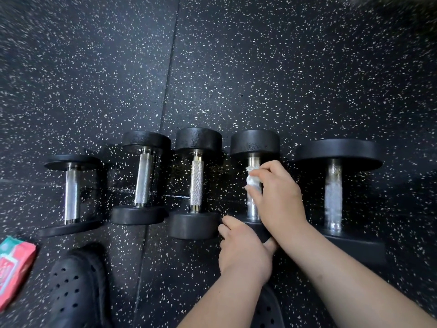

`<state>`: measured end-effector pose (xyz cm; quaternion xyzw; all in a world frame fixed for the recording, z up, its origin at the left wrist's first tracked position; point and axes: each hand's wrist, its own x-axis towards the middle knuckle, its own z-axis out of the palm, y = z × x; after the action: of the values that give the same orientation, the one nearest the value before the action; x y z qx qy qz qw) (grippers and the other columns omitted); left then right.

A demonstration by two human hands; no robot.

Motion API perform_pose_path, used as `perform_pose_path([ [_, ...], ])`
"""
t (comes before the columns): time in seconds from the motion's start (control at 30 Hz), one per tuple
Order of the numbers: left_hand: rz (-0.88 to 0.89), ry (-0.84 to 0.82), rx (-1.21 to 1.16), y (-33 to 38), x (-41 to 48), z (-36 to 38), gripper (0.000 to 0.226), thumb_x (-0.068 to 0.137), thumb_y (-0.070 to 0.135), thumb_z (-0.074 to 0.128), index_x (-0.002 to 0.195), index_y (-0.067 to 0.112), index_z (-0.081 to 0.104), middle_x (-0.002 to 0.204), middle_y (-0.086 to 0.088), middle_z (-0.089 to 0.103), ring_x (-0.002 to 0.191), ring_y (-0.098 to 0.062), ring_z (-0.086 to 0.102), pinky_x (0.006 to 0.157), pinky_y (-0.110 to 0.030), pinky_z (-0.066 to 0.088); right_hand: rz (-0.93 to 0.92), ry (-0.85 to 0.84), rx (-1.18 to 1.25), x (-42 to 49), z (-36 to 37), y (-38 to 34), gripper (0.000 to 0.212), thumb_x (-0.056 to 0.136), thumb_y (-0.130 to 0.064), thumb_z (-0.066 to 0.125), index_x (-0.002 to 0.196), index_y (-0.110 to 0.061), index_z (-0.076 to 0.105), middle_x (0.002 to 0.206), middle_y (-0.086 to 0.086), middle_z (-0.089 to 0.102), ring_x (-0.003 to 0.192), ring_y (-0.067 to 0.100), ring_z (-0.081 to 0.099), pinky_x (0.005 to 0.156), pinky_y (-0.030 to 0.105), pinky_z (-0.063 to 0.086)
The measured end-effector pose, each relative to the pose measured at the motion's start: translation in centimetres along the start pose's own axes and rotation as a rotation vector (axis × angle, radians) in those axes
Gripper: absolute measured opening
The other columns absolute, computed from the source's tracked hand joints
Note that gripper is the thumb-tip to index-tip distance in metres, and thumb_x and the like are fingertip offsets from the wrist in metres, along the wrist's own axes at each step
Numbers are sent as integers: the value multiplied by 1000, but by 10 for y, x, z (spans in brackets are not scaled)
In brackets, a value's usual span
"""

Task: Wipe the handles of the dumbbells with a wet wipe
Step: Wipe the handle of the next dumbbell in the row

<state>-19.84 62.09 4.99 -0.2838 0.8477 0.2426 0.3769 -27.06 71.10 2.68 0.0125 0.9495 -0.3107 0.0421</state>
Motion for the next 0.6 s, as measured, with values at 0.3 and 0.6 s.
perform_pose_path([
  [0.3,0,-3,-12,0,-1,-2,116,65,85,76,142,12,27,139,-5,42,123,-29,59,97,-43,54,-54,-7,25,22,-20,10,25,92,-17,78,115,-26,72,97,-6,69,86,18,66,81,37,55],
  [0.6,-6,-4,13,0,0,-1,111,71,78,76,142,10,26,138,-5,42,120,-31,61,93,-44,52,-205,-100,-231,8,-1,3,19,96,-5,63,108,-13,76,105,8,59,95,28,54,74,36,45],
])
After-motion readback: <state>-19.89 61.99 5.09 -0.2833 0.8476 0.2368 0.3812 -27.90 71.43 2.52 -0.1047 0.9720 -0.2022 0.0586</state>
